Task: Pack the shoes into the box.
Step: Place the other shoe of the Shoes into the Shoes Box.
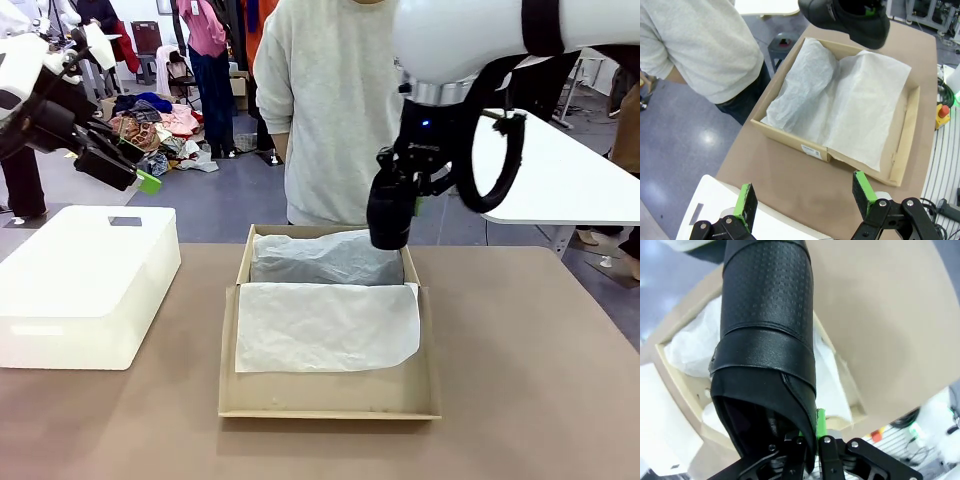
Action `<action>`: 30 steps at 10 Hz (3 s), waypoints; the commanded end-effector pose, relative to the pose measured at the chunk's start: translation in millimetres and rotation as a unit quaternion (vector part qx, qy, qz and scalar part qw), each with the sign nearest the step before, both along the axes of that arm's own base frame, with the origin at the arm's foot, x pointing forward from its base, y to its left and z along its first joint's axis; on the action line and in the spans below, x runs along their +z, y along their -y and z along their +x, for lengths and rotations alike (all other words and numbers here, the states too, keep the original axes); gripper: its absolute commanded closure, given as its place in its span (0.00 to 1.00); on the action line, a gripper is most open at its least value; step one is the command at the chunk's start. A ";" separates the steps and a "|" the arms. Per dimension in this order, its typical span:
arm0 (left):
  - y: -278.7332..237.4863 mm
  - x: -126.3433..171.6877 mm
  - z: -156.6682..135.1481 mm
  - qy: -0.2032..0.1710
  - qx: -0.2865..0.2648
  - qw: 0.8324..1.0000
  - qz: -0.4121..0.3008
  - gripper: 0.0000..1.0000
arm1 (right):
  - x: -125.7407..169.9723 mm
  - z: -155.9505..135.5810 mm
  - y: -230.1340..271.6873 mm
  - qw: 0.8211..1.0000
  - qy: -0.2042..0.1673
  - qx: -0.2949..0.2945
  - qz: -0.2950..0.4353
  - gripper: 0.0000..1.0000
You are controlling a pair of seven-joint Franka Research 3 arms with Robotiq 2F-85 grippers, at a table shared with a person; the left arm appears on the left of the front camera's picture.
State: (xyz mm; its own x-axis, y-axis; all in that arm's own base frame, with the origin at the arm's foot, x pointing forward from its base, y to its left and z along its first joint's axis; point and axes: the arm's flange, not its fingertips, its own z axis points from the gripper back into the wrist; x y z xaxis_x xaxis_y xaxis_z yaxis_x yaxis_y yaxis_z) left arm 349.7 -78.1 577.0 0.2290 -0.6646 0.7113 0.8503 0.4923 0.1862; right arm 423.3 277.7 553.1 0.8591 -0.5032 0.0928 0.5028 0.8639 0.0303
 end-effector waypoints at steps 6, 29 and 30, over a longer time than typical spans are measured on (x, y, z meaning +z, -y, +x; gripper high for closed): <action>-1.0 -0.6 0.6 0.003 -0.011 1.000 -0.005 0.00 | -6.0 6.2 -101.4 0.971 0.030 -0.231 0.051 1.00; -1.0 -0.6 0.6 0.003 -0.011 1.000 -0.005 0.00 | -73.2 6.8 -159.2 0.886 0.023 -0.455 0.088 1.00; -1.0 -0.6 0.6 0.003 -0.011 1.000 -0.005 0.00 | -72.5 7.0 -159.0 0.885 0.022 -0.457 0.086 1.00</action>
